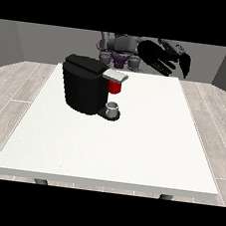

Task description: Insert the coffee pod into the coffee machine and close the lid

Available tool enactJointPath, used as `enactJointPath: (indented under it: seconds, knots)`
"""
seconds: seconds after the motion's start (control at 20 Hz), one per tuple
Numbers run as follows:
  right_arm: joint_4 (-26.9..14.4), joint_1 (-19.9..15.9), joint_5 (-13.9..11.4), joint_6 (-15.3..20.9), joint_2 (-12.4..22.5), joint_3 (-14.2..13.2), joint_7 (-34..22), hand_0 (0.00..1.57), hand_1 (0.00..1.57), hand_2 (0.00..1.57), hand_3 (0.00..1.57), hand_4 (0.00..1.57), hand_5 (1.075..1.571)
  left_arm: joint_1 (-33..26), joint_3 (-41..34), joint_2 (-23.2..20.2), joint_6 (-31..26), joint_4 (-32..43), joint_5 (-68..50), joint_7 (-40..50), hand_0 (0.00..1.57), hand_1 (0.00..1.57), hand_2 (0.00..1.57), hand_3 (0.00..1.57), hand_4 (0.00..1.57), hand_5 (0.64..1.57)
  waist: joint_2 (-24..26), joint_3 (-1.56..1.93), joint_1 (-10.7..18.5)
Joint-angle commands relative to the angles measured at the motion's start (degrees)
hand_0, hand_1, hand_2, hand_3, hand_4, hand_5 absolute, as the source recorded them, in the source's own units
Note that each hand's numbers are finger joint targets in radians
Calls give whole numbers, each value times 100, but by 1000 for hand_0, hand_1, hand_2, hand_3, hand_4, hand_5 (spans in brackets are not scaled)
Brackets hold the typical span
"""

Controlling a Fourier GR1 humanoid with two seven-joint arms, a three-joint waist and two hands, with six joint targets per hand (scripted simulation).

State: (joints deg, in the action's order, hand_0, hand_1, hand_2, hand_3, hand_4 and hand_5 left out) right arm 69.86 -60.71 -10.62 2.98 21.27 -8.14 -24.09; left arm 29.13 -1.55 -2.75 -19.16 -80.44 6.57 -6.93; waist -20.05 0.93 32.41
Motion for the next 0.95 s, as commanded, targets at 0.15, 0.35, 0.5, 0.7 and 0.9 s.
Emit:
enactJointPath:
  seconds: [0.15,0.35,0.5,0.7,0.9]
  knots:
    - [-342,-730,22,115,-313,83,894,0,0,0,0,98,1571,283,-6,-105,40,-92,91,-52,0,0,0,0,272,1571,-445,-95,120]
    - [-730,-703,66,93,-472,83,1212,0,0,0,0,0,1571,-17,68,-8,-94,-265,-82,78,0,0,0,0,347,1571,-185,-95,70]
    - [-484,-351,169,-91,-1021,470,1420,0,0,0,0,0,1571,-318,-84,-54,73,-53,-16,20,0,0,0,0,329,1571,262,-95,-456]
    - [-533,32,174,-13,-1404,629,2029,0,0,0,0,219,1571,-566,-112,4,155,-219,-76,267,0,0,0,0,266,1571,614,-92,-677]
    - [-62,744,279,-34,-2091,1302,2000,0,0,0,0,259,1571,-1139,-519,-150,219,382,-168,-238,0,0,0,0,266,1571,1130,-96,-1399]
